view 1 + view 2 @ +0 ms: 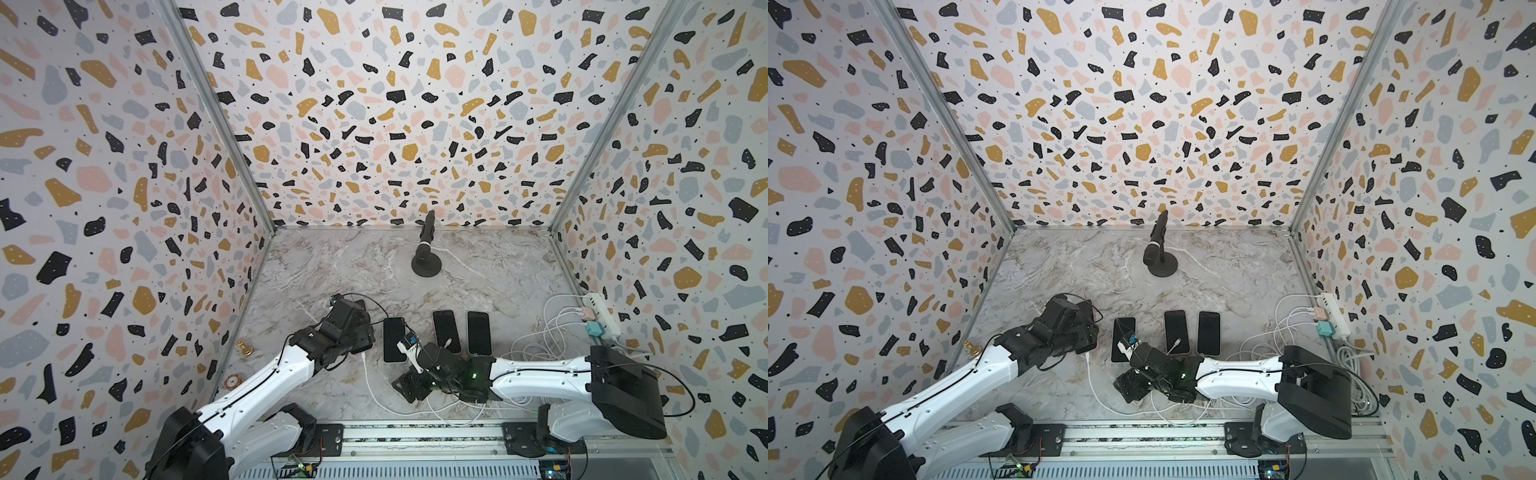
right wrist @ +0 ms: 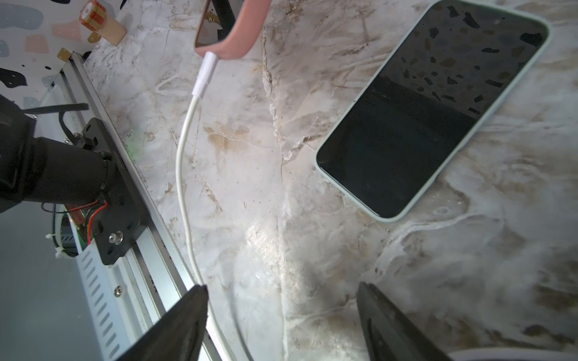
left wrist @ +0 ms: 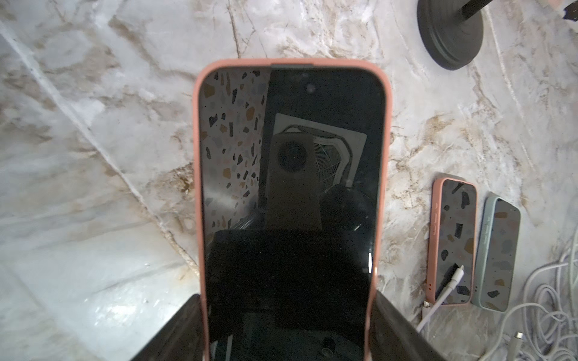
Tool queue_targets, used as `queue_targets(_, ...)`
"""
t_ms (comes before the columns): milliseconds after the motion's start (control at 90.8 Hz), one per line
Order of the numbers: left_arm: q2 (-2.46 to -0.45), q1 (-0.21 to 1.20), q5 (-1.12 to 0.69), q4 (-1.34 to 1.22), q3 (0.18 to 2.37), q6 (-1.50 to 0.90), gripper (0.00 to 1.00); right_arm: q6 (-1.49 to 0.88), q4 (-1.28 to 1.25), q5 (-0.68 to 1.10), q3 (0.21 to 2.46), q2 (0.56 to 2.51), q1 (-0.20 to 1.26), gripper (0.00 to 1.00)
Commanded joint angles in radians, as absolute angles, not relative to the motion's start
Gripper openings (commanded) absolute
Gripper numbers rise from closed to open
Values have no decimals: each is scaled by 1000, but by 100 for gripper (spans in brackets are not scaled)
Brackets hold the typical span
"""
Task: Unplug the charging cable from the phone
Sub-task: Remove the charging cable from the phone.
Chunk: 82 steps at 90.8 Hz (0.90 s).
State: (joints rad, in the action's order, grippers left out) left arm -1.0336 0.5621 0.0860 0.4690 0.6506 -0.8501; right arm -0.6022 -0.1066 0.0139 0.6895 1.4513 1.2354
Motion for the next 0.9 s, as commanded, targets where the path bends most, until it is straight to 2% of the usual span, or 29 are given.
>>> queue_targets(0, -1001, 560, 67, 407, 640, -809, 55, -558, -124, 3, 736, 1462, 1239, 82)
queue_targets(154, -975, 560, 52, 405, 641, -804, 54, -505, -57, -82, 772, 1508, 1240, 79)
queue_targets(319, -942, 560, 47, 407, 634, -805, 55, -466, -250, -155, 674, 1476, 1240, 79)
queue_targets(484, -916, 560, 34, 390, 624, -804, 55, -419, -260, 54, 745, 1534, 1229, 78)
queue_targets(540, -908, 560, 31, 381, 620, -808, 55, -424, -318, 118, 743, 1563, 1229, 74)
queue_targets(672, -885, 560, 33, 369, 615, -822, 56, -445, -454, 196, 723, 1605, 1229, 68)
queue_targets(892, -868, 560, 42, 368, 605, -819, 56, -471, -521, 302, 734, 1658, 1242, 65)
